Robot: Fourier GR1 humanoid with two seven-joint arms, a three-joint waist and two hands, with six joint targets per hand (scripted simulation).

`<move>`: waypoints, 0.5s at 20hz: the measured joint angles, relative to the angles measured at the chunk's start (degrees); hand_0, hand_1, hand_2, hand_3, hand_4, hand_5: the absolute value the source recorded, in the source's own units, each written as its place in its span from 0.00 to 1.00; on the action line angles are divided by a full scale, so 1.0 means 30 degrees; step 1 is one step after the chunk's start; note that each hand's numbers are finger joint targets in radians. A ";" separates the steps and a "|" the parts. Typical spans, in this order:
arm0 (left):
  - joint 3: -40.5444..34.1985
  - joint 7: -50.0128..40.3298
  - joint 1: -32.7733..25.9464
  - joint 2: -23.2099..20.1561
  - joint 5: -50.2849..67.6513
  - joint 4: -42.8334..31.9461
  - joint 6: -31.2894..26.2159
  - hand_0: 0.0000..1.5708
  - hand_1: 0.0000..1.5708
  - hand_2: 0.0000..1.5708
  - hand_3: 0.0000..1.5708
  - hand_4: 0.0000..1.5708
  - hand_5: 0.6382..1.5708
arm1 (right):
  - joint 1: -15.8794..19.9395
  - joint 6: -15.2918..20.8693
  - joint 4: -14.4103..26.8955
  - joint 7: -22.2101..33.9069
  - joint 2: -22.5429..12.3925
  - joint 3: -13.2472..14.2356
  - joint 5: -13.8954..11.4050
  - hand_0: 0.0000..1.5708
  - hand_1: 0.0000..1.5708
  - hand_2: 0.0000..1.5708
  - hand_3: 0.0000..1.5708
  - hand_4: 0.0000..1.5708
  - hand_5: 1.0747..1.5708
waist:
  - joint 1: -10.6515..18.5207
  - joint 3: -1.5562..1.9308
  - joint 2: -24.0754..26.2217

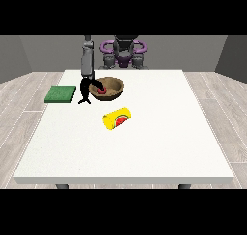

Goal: Pick the cup and pour the ball into the bowl, then pick the bowl and place it on the pad

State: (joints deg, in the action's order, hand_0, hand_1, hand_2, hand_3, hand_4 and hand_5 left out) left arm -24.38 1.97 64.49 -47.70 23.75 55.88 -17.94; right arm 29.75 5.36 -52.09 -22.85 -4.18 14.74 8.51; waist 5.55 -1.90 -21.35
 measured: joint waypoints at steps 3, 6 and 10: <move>-0.0142 -0.0087 -0.0079 -0.0216 0.0150 -0.0302 -0.0245 0.00 0.00 0.00 0.00 0.00 0.97 | -0.0329 0.0776 -0.0118 0.0731 -0.0375 -0.0425 -0.0860 1.00 1.00 1.00 1.00 0.74 0.72 | 0.0153 0.0001 0.0212; -0.0226 0.0043 -0.0469 -0.0152 0.0253 -0.0684 -0.0519 0.00 0.00 0.00 0.00 0.00 0.98 | -0.0787 0.1666 -0.0351 0.1841 -0.0761 -0.1023 -0.1886 1.00 1.00 1.00 1.00 0.75 0.78 | 0.0235 0.0087 0.0602; -0.0370 0.0819 -0.1586 -0.0013 -0.0005 -0.1713 -0.0750 0.00 0.00 0.00 0.00 0.00 0.97 | -0.0924 0.2222 -0.0849 0.5130 -0.1749 -0.1931 -0.3115 1.00 1.00 1.00 1.00 0.80 0.77 | -0.0276 0.0333 0.1514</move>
State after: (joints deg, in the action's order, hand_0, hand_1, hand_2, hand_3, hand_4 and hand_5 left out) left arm -25.48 4.43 59.74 -47.74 23.73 50.74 -20.19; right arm 26.97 12.02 -54.64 -7.46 -9.43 8.95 -0.83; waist 4.72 -0.90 -16.81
